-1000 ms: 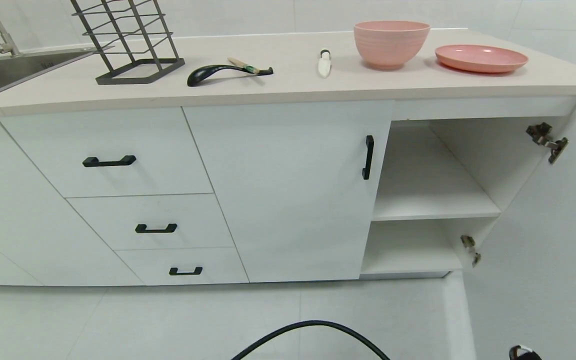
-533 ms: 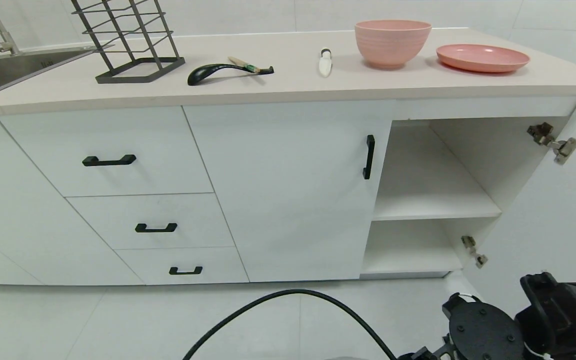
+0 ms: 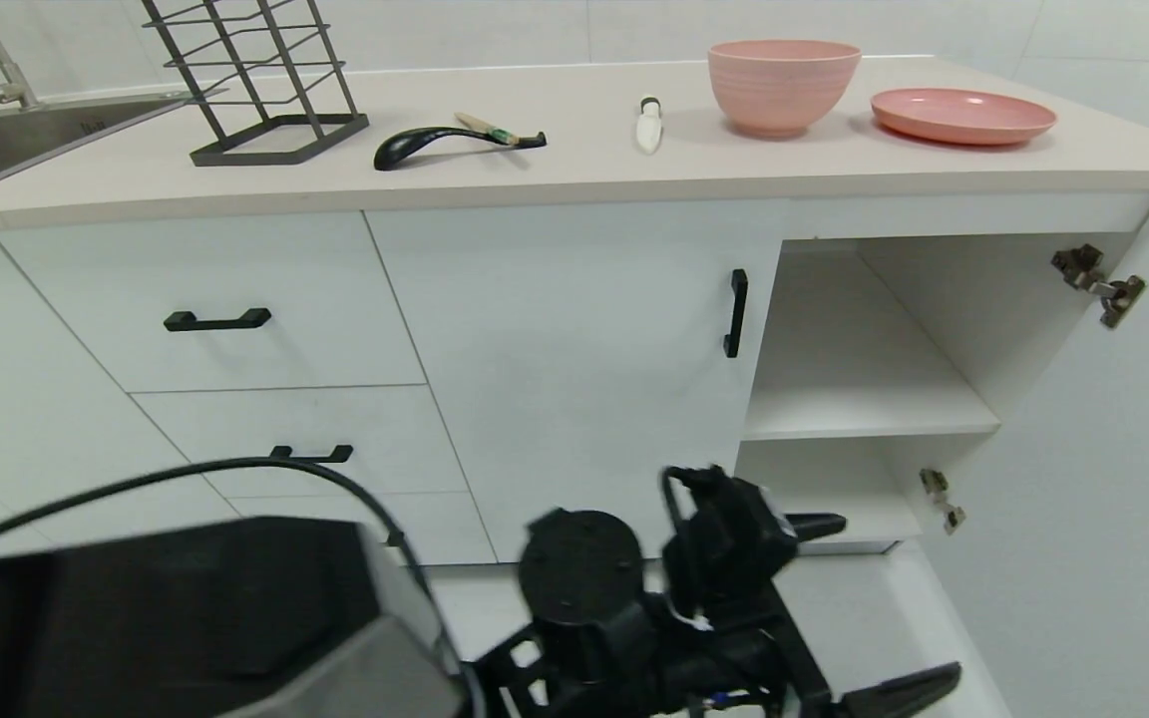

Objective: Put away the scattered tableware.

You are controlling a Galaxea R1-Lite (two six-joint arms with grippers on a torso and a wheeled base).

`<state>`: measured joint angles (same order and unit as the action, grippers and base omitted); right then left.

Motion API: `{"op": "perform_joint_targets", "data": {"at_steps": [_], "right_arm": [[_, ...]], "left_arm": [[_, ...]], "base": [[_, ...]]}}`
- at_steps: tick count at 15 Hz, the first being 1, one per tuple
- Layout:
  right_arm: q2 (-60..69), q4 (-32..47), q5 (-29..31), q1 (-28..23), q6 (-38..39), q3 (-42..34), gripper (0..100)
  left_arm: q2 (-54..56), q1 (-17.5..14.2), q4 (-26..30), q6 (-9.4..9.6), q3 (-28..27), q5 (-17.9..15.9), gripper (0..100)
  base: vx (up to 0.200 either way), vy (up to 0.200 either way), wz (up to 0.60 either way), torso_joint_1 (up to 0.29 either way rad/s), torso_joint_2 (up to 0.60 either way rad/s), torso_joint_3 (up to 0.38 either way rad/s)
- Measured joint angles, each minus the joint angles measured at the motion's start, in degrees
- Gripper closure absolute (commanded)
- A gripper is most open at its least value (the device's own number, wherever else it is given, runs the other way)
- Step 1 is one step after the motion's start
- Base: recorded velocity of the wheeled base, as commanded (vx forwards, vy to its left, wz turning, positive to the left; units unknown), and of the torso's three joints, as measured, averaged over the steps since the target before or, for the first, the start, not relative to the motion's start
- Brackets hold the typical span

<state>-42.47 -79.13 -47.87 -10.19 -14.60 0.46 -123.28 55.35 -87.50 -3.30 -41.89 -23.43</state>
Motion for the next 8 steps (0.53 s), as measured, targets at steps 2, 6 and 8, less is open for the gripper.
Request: {"op": "perform_joint_targets", "data": {"at_steps": [2,6,8], "right_arm": [[2.38,8.41,0.63,0.09,0.05,-0.24,0],[14.08,29.78,1.48,0.22,-0.11,-0.46,0],[22.38,40.62,2.02,1.93,-0.55,-0.46,0]], "left_arm": [[14.54,-5.49,-1.21,0.57,12.01,-0.02,0],[40.81,-17.83,-0.52,1.34,32.46,-0.05,0],[53.0,-26.49,2.55,1.74,37.35,-0.1,0]], "base": [[0.0,0.0,0.0,0.0,0.0,0.0],[0.0,0.0,0.0,0.0,0.0,0.0],[0.0,0.0,0.0,0.0,0.0,0.0]]}}
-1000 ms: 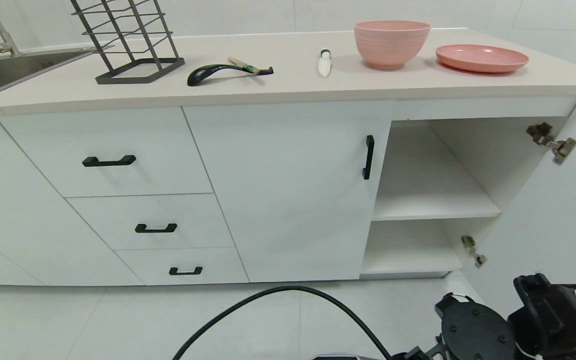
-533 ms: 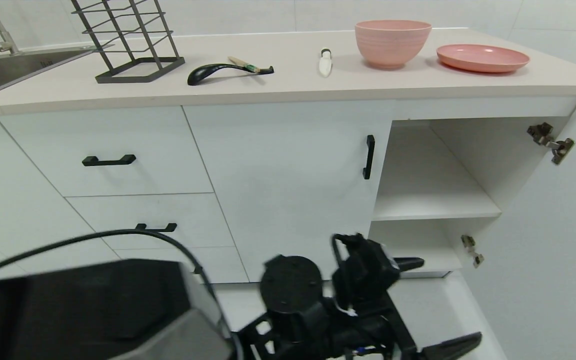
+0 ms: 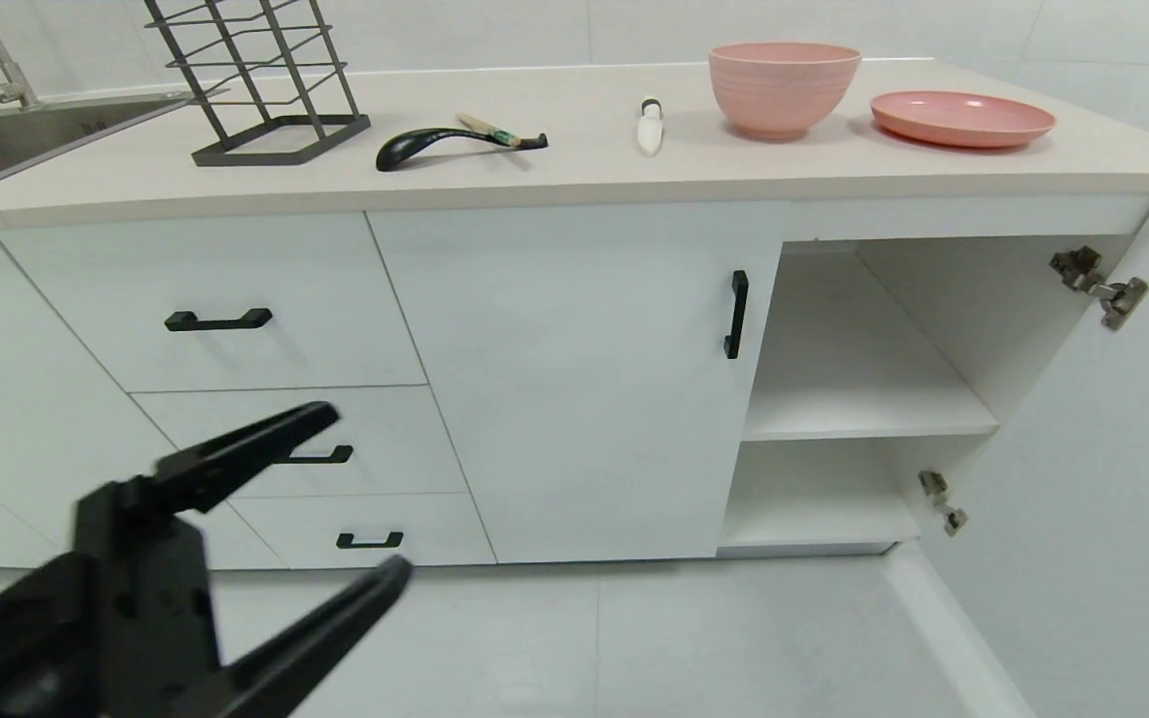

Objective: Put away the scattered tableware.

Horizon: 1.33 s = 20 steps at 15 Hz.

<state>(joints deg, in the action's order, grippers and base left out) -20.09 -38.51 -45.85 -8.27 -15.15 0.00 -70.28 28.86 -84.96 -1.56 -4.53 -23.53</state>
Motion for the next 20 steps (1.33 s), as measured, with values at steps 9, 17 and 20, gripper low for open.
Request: {"op": "perform_joint_targets", "data": {"at_steps": [9,17,20], "right_arm": [[19.49,38.24,43.75,8.29,13.85,0.07,0],[20.07,38.41,47.21,8.27,15.1,0.0,0],[20.07,38.46,47.1,8.27,15.06,0.0,0]], "left_arm": [[57.83,-17.94,69.47,-0.89,2.22,4.53,0],[69.93,-28.81,84.86,4.68,4.16,24.94,0],[70.39,-28.9,85.0,4.79,4.46,24.39,0]], "base": [[0.0,0.0,0.0,0.0,0.0,0.0],[0.0,0.0,0.0,0.0,0.0,0.0],[0.0,0.0,0.0,0.0,0.0,0.0]]}}
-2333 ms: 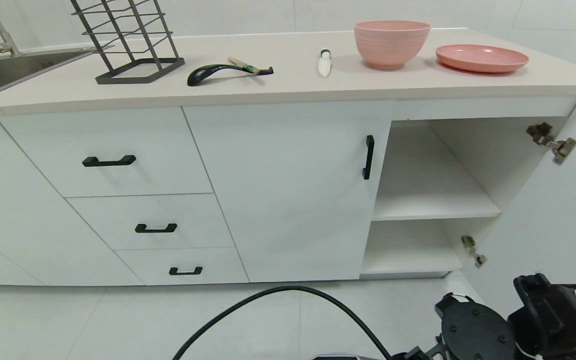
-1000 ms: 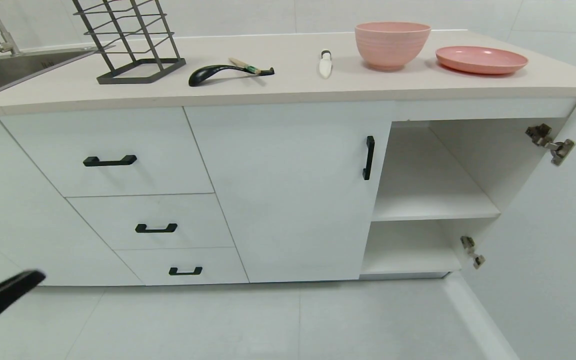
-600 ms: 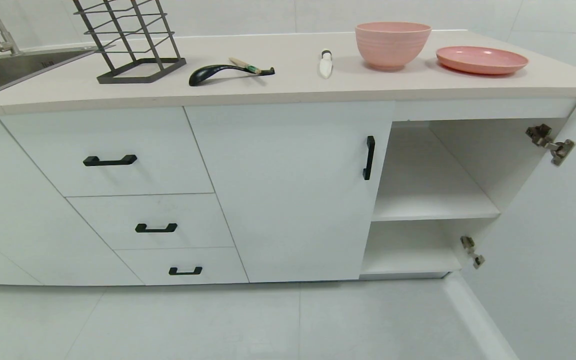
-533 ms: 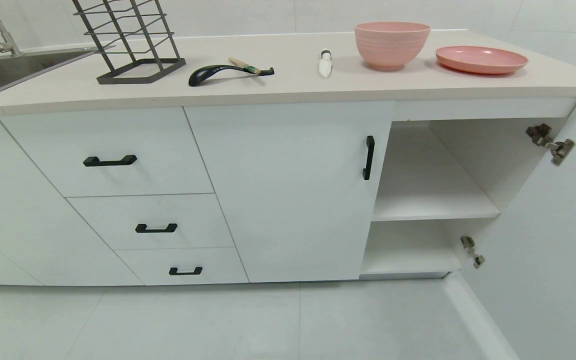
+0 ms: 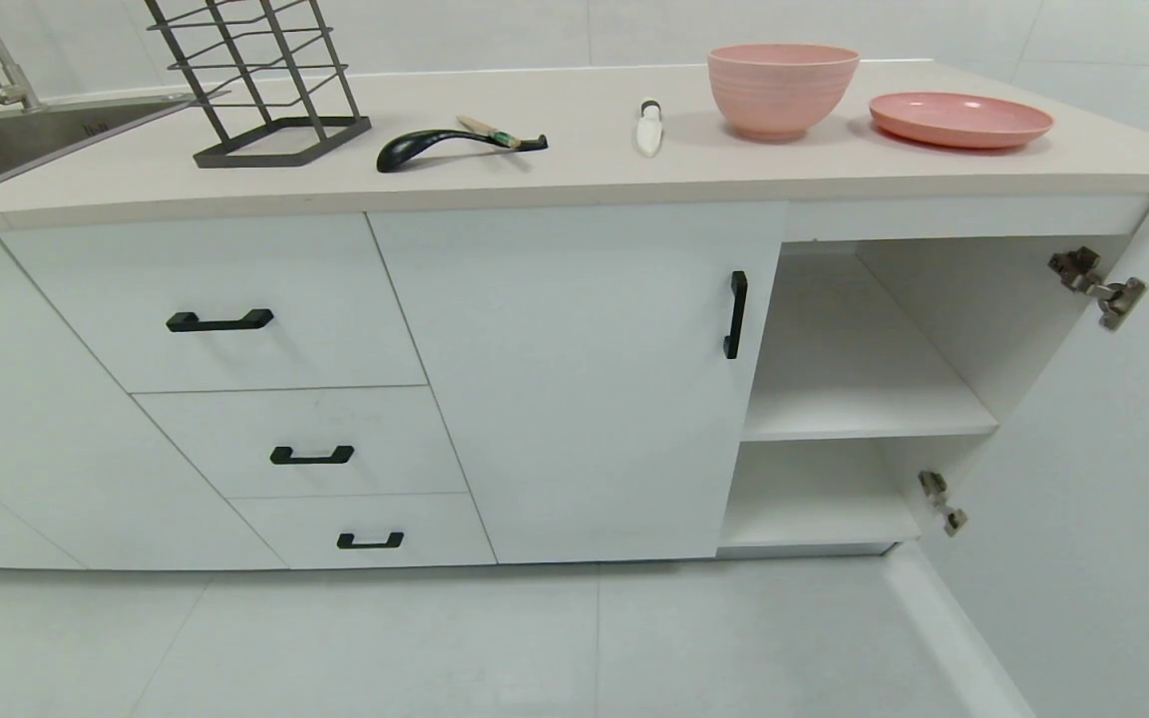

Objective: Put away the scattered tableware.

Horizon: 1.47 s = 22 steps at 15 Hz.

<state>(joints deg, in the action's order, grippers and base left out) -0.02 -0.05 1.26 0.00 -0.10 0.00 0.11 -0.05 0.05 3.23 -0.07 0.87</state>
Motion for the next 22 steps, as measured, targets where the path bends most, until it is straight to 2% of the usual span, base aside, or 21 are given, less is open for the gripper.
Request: {"op": "perform_joint_targets", "data": {"at_steps": [2,4,6,10,14,16,19,22], "right_arm": [[0.02,0.02,0.0,0.0,0.0,0.0,0],[0.02,0.02,-0.09,0.0,0.07,0.0,0],[0.02,0.05,-0.11,0.0,0.1,0.0,0],[0.02,0.05,-0.11,-0.02,0.12,0.0,0],[0.02,0.05,-0.11,0.0,0.1,0.0,0],[0.05,0.05,-0.13,0.0,0.1,0.0,0],[0.05,0.05,-0.13,0.0,0.1,0.0,0],[0.05,0.05,-0.11,-0.02,0.07,0.0,0]], "left_arm": [[0.1,-0.02,-0.02,-1.95,0.07,-0.05,0],[0.11,-0.02,-0.05,-2.83,0.07,0.17,0],[0.11,-0.02,-0.1,-3.94,0.07,0.17,0],[0.1,-0.05,-0.12,-4.18,0.07,0.24,0],[0.1,-0.02,-0.12,-4.23,0.07,1.16,0],[0.1,0.02,-0.12,-4.4,0.07,1.27,0],[0.1,-0.05,-0.16,-5.91,0.07,2.17,0],[0.07,0.02,-0.18,-5.94,0.05,2.28,0]], "base": [[0.0,0.0,-0.3,0.001,0.0,0.004],[0.0,0.0,-0.6,0.0,0.0,0.005],[0.0,0.0,0.0,0.0,0.0,0.0],[0.0,0.0,0.0,0.0,0.0,0.0],[0.2,-0.15,0.0,0.0,0.0,0.002],[0.2,0.0,0.0,0.005,0.0,0.002],[0.0,0.0,0.0,0.0,0.0,0.0],[0.0,0.0,0.0,0.0,0.0,0.0]]}}
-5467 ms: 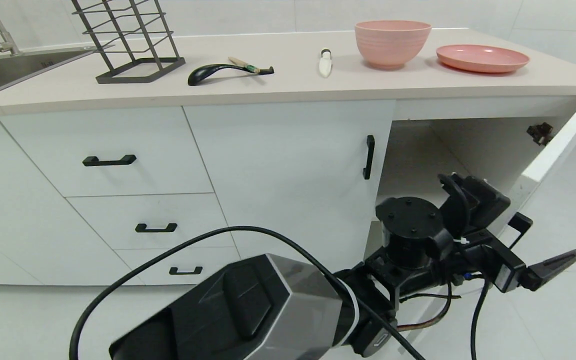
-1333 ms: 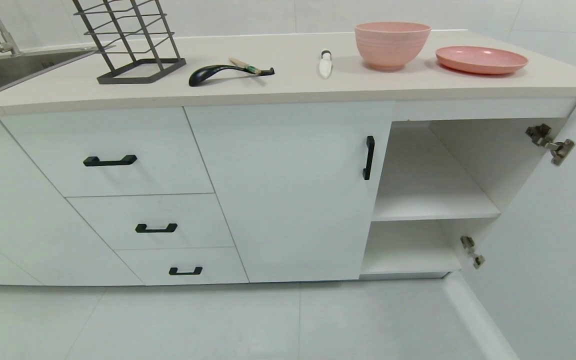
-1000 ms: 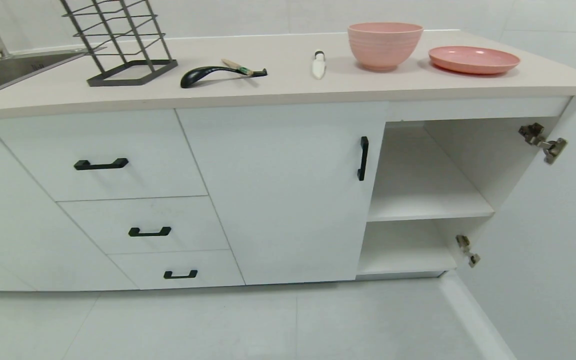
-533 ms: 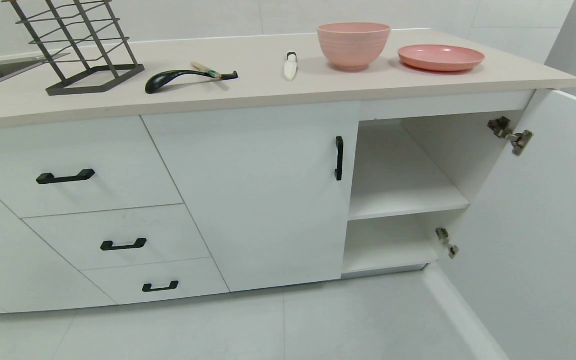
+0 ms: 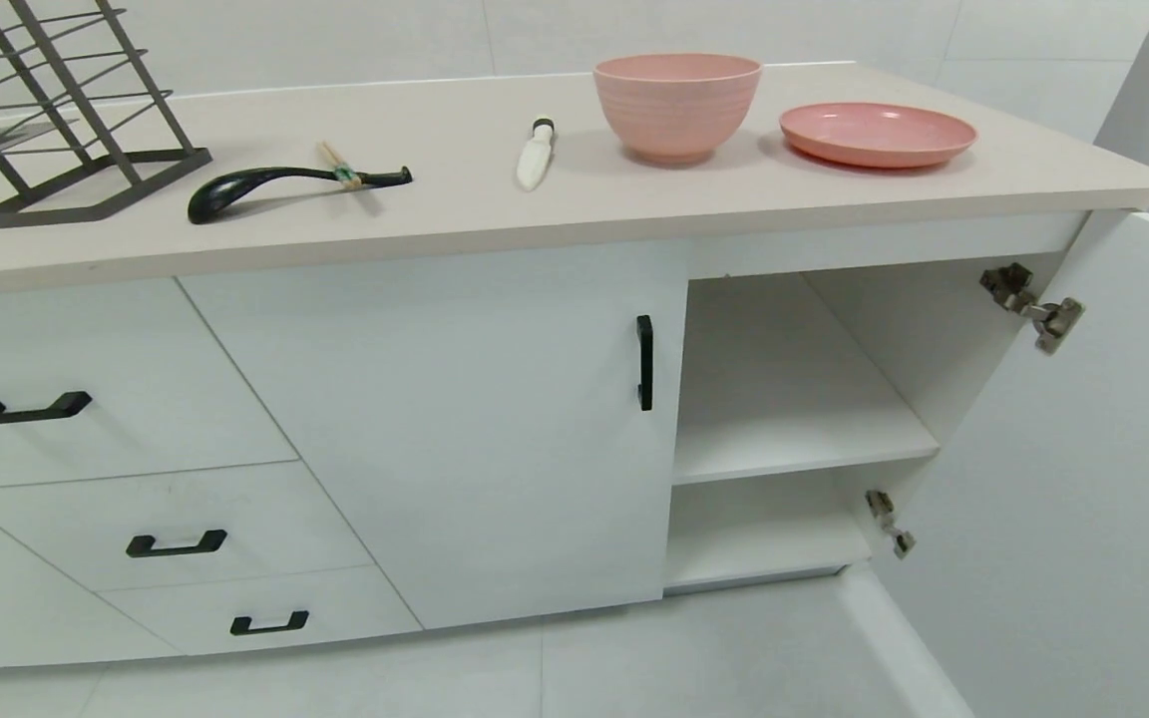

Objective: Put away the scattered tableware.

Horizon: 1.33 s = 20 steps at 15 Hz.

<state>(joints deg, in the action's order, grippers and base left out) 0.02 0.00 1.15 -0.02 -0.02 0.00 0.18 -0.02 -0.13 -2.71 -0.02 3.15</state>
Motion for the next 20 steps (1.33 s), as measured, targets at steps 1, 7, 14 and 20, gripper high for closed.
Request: {"op": "perform_joint_targets", "data": {"at_steps": [1,7,14,20], "right_arm": [[0.0,0.0,-0.02,-0.05,0.02,0.0,0],[0.02,0.0,0.07,0.02,0.02,0.0,0],[0.02,0.0,0.09,0.02,0.02,0.0,0],[0.02,0.0,0.07,0.0,-0.05,0.0,0]], "left_arm": [[0.0,-0.02,0.0,0.0,0.02,0.09,0],[-0.02,-0.05,-0.02,-0.09,0.02,0.2,0],[-0.07,-0.07,-0.05,-0.02,0.02,0.16,0],[-0.09,0.0,0.04,0.06,0.02,0.16,0]], "base": [[0.0,0.0,0.0,0.0,0.0,0.0],[0.0,-0.1,0.0,0.001,0.0,0.001],[0.114,0.0,0.0,0.002,0.0,0.001],[0.167,0.0,0.0,-0.001,0.0,0.003]]}}
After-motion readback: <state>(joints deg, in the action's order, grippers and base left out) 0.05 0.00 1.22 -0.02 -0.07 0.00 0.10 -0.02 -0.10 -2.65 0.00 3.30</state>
